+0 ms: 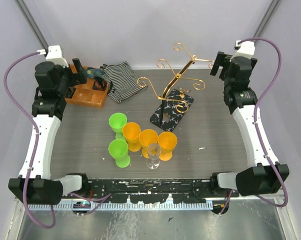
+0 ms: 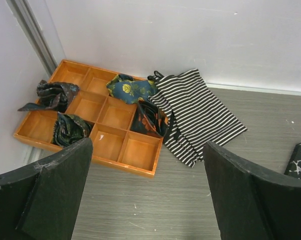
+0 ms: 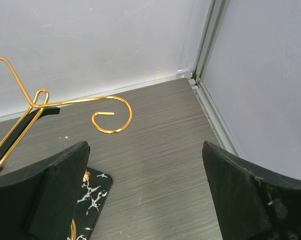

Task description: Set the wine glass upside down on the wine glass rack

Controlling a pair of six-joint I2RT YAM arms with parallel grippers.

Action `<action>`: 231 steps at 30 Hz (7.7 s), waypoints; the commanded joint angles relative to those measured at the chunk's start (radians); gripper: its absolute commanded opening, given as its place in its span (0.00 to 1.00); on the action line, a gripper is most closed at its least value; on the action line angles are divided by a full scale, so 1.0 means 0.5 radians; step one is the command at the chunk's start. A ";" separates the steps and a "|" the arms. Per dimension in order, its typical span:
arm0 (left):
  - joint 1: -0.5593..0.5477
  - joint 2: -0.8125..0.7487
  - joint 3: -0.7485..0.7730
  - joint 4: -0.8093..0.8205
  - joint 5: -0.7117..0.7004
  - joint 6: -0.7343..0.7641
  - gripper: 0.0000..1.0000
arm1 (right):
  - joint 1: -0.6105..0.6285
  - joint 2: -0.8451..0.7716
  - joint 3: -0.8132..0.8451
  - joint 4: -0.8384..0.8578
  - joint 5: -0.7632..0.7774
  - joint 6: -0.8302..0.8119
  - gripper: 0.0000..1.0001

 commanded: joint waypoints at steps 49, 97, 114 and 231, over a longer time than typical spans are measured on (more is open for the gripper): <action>-0.586 0.328 -0.353 -0.940 0.309 0.027 0.65 | 0.013 0.246 0.451 -0.339 -0.319 -0.008 1.00; -0.644 -0.313 -0.616 1.984 0.097 0.268 0.00 | 0.628 0.532 0.350 1.152 -1.674 2.510 0.92; -0.705 -0.310 -0.751 2.122 0.036 0.352 0.00 | 0.922 1.175 0.637 2.195 -1.622 3.006 0.79; -0.703 -0.349 -1.001 1.498 -0.190 0.215 0.91 | -0.325 -0.418 -1.218 1.688 -1.012 0.009 0.01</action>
